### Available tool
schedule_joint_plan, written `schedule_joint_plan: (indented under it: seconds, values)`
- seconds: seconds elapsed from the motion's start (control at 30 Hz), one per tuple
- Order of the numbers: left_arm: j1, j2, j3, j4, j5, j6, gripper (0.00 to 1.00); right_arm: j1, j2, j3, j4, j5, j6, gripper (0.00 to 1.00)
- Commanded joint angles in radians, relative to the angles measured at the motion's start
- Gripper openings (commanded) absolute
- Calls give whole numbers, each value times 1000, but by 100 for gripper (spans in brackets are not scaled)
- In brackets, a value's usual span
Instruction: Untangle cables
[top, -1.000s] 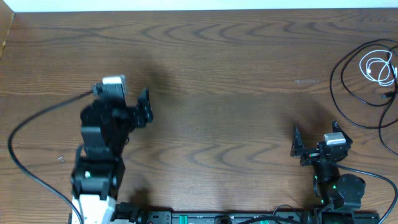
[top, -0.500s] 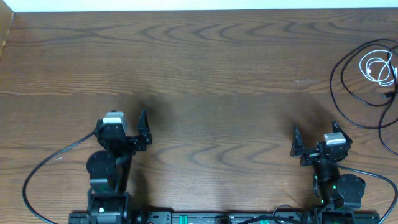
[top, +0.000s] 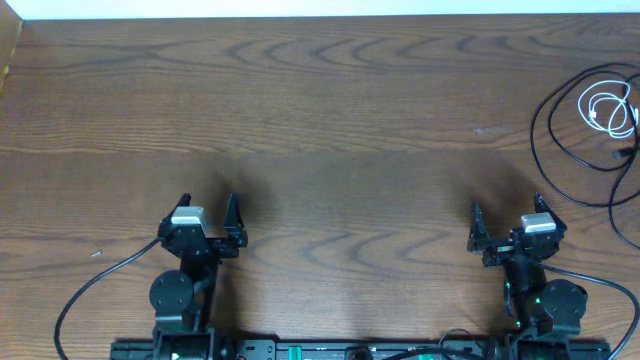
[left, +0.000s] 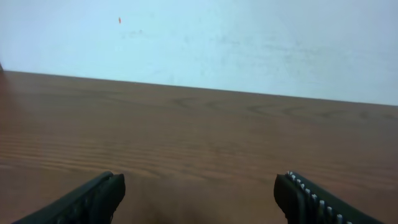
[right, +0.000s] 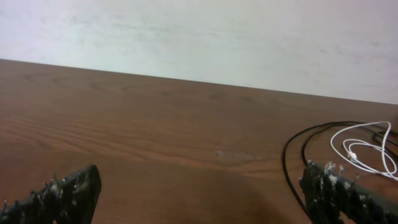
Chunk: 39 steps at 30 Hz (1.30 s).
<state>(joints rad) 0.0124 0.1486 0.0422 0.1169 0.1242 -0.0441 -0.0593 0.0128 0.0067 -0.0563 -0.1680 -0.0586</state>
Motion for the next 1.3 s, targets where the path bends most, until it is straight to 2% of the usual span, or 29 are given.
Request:
schedule_joint_plan:
  seconds: [0.0, 0.23, 0.43, 1.27]
  values:
    - [6, -64, -39, 5, -13, 26, 83, 9, -4, -1, -4, -10, 10, 99]
    - [24, -139, -39, -48, -13, 42, 83, 9, -4, -1, -4, -10, 10, 99]
    - [40, -148, -39, -188, -45, 50, 83, 9, -4, -1, -5, -10, 9, 99]
    - [40, -143, -38, -183, -50, 51, 83, 9, -4, -1, -4, -10, 10, 99]
